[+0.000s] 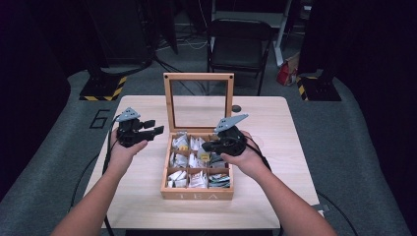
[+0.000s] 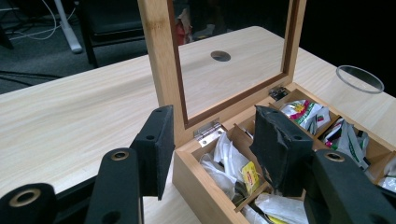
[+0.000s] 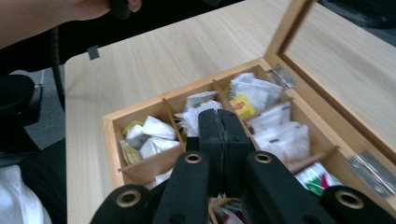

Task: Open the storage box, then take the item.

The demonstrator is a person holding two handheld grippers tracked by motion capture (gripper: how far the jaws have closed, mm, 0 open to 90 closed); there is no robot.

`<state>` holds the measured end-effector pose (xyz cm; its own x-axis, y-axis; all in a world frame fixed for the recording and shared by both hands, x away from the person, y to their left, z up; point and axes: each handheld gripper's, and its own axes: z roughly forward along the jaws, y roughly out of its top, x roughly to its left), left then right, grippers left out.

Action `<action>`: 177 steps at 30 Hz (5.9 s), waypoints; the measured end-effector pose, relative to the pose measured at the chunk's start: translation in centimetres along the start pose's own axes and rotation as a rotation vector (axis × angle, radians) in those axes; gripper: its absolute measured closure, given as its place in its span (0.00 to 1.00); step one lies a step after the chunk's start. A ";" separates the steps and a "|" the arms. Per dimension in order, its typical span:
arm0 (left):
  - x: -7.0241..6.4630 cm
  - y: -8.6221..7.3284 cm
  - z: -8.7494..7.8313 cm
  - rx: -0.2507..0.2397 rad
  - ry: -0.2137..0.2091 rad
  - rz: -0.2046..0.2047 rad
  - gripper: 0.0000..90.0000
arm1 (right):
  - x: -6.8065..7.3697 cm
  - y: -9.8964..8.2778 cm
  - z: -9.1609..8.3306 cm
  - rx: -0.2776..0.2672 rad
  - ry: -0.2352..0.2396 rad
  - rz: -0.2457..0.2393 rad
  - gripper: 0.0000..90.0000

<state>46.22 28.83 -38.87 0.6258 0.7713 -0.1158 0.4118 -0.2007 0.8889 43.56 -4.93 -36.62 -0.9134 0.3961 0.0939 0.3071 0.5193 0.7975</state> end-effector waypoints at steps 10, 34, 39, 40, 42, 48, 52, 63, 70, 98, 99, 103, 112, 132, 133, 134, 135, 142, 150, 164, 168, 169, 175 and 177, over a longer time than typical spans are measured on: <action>-0.1 0.0 0.2 0.005 -0.001 0.003 0.54 | -1.3 -0.6 -1.9 -0.017 -0.050 0.034 1.00; 0.0 0.1 0.2 0.008 0.000 0.001 0.54 | -4.4 -2.1 -6.2 -0.039 -0.172 0.095 1.00; 0.1 0.0 0.1 0.007 0.001 -0.002 0.54 | -4.9 -2.5 -6.6 -0.030 -0.196 0.101 1.00; 0.1 0.0 0.1 0.007 0.001 -0.001 0.54 | -5.0 -2.6 -6.7 -0.026 -0.202 0.108 1.00; 0.1 -0.1 0.1 0.005 0.003 -0.004 0.54 | -5.2 -2.7 -6.9 -0.032 -0.210 0.111 1.00; 0.2 -0.1 0.0 0.009 0.000 -0.003 0.54 | -5.9 -3.2 -7.4 -0.026 -0.239 0.115 1.00; 0.4 -0.1 -0.1 0.005 0.005 -0.007 0.54 | -6.5 -3.7 -7.8 -0.025 -0.263 0.139 1.00; 0.3 -0.2 0.0 0.005 0.008 -0.008 0.54 | -7.9 -5.2 -8.9 -0.021 -0.315 0.179 1.00; 0.4 -0.2 -0.1 0.004 0.007 -0.010 0.54 | -8.4 -5.9 -9.2 -0.022 -0.336 0.195 1.00; 0.4 -0.5 0.0 0.008 0.007 -0.011 0.53 | -9.4 -9.2 -6.8 0.057 -0.382 0.225 1.00; 0.4 -0.5 0.0 0.011 0.006 -0.010 0.53 | -9.3 -9.3 -6.7 0.056 -0.385 0.227 1.00; 0.5 -0.6 0.1 0.013 0.006 -0.010 0.53 | -9.5 -9.8 -6.3 0.051 -0.381 0.239 1.00; 0.5 -0.6 0.1 0.013 0.008 -0.011 0.53 | -9.7 -10.4 -6.0 0.057 -0.383 0.253 1.00; 0.6 -0.6 -0.1 0.010 0.008 -0.017 0.53 | -9.7 -10.2 -6.3 0.061 -0.404 0.260 0.89; 0.6 -0.6 0.0 0.009 0.008 -0.017 0.53 | -9.6 -10.0 -6.5 0.055 -0.407 0.251 0.88; 0.6 -0.6 0.0 0.008 0.009 -0.018 0.53 | -9.5 -9.7 -6.6 0.050 -0.405 0.255 0.87; 0.6 -0.6 0.0 0.008 0.010 -0.018 0.53 | -9.4 -9.4 -6.7 0.045 -0.407 0.249 0.85; 0.8 -0.6 -0.1 0.003 0.012 -0.022 0.53 | -8.7 -7.3 -6.8 0.019 -0.386 0.211 0.79; 0.8 -0.6 0.0 0.014 0.007 -0.020 0.52 | -8.2 -5.6 -6.3 0.003 -0.370 0.192 0.76; 0.8 -0.6 -0.1 0.036 -0.006 -0.020 0.53 | -8.3 -3.9 -5.8 -0.017 -0.370 0.202 0.65; 0.8 -0.4 -0.1 0.035 -0.007 -0.019 0.53 | -8.6 -3.2 -5.3 -0.042 -0.371 0.217 0.62; 0.7 -0.4 -0.1 0.034 -0.008 -0.017 0.53 | -8.7 -3.0 -5.2 -0.048 -0.368 0.221 0.60; 0.9 -0.3 -0.2 0.035 -0.009 -0.021 0.53 | -9.2 -2.2 -4.6 -0.048 -0.375 0.219 0.59; 0.9 -0.3 -0.2 0.036 -0.007 -0.019 0.53 | -9.3 -1.9 -4.4 -0.047 -0.377 0.225 0.59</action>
<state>46.51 29.71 -39.12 0.6223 0.7710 -0.1352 0.4470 -0.2082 0.8700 50.32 -12.95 -36.43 -0.6613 0.7484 0.0511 0.4663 0.3568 0.8095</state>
